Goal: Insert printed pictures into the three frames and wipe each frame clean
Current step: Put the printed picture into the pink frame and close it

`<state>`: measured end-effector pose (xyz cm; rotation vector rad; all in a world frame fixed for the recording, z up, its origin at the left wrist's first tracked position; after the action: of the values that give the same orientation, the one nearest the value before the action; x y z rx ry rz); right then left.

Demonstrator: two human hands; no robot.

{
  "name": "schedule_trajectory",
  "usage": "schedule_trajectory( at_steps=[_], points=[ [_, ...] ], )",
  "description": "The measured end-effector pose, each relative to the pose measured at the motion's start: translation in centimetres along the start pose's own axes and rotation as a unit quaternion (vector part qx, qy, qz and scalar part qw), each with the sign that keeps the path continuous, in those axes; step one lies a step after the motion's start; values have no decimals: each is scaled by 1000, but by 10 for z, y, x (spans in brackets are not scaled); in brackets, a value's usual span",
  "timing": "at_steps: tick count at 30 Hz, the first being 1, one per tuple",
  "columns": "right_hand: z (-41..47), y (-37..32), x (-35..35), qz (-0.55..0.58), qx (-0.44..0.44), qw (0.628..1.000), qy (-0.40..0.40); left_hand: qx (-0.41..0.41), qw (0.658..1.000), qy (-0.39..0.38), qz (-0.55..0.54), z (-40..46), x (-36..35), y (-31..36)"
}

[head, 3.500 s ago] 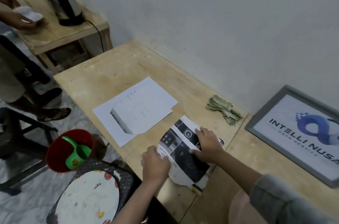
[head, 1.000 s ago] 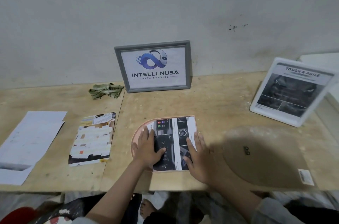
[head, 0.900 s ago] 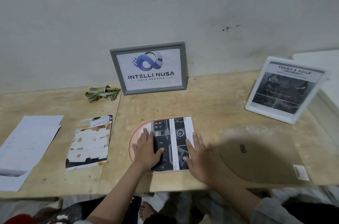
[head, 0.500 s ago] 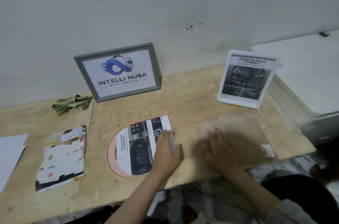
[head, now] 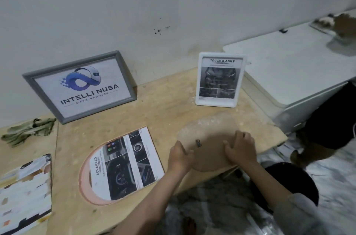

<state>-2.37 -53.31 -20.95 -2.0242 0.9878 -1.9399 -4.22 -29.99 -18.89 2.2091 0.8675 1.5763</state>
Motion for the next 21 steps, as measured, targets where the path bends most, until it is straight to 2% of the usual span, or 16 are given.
schedule_trajectory(
  at_steps=[4, 8, 12, 16, 21],
  points=[
    [-2, 1, 4, 70, -60, 996, 14, 79, 993, -14, -83, 9, 1, -7],
    [4, 2, 15, 150, -130, 979, 40, 170, 966, -28, -192, 13, 1, -21],
    [9, 13, 12, 223, -194, 955, 22, 193, 957, -42, -213, 8, 2, -28],
    [-2, 0, 14, 261, -164, 951, 24, 200, 958, -20, -206, 3, 12, -36],
    [-20, -36, -2, 226, -62, 971, -43, 215, 963, 49, -156, -7, 40, -68]
  ],
)
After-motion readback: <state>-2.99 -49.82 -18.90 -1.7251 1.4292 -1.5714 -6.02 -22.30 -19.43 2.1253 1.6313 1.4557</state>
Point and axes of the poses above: each hand's wrist, its own z-axis towards the middle knuckle, its own x-axis out of the back of the hand, y = z × x, the point moved 6 cm from there along z, towards the middle knuckle, and after that the axes turned 14 degrees about z, right-handed, at the moved point
